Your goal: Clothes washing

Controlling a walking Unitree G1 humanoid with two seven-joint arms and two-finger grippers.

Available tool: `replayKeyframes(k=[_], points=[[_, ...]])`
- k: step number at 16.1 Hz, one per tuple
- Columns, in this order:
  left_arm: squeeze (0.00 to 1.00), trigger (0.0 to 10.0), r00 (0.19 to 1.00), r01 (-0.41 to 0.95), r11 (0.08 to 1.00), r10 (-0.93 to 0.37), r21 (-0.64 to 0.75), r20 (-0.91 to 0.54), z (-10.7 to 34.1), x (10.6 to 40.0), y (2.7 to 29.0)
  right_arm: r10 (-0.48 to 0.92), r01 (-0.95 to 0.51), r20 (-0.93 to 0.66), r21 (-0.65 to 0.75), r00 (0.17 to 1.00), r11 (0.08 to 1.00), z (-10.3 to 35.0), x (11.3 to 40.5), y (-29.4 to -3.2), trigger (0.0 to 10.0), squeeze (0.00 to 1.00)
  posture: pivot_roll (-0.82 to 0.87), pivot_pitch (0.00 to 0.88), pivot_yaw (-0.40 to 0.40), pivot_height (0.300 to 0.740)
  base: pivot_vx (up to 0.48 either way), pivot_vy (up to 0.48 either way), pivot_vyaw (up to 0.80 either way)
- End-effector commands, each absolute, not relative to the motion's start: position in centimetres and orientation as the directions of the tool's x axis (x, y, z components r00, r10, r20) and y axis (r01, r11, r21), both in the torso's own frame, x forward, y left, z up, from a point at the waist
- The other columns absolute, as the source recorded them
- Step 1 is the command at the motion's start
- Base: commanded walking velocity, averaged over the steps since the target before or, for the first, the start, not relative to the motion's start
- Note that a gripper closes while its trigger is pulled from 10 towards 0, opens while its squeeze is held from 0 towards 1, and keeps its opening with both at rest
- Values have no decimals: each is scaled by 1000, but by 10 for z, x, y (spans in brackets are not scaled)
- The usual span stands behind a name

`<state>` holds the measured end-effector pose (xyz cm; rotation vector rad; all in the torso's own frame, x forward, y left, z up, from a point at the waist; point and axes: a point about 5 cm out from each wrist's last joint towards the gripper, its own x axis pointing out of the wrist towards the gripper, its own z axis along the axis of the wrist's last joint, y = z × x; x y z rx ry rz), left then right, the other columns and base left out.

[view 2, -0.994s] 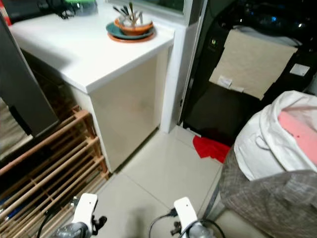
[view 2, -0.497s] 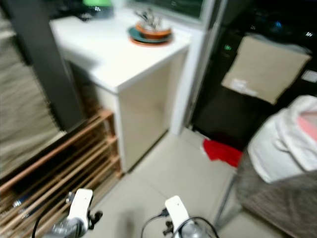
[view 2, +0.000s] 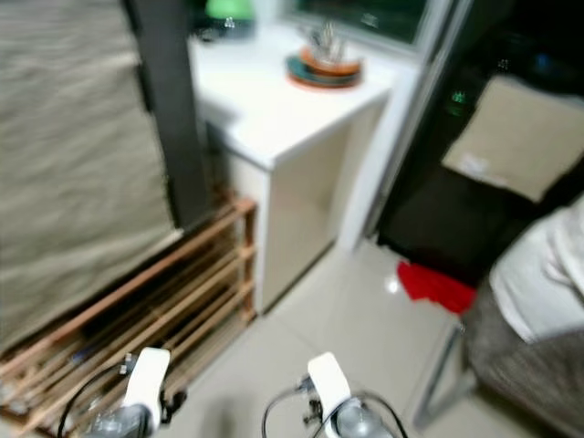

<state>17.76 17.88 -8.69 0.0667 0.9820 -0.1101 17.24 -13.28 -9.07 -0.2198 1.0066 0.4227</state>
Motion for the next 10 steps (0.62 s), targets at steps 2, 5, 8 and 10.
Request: replayKeyframes(k=[2,5,8,10], points=[[0,10000,563,124,992,-72,-2,-823,-86,181,172,218,-426,-852,-7,476,905,-89,175,-143,10000,0,-56,27,-34,740,0,0,0],[0,10000,567,127,992,-65,9,-821,-85,184,171,190,-368,-851,-4,489,930,-90,175,-146,10000,0,-57,20,-32,740,0,0,0],[0,10000,567,129,992,-62,14,-821,-84,185,170,155,-302,-847,-6,508,953,-90,174,-150,10000,0,-57,13,-29,740,0,0,0],[0,10000,569,134,991,-65,14,-820,-84,185,169,148,-295,-851,-9,504,956,-91,173,-151,10000,0,-57,8,-28,740,0,0,0]])
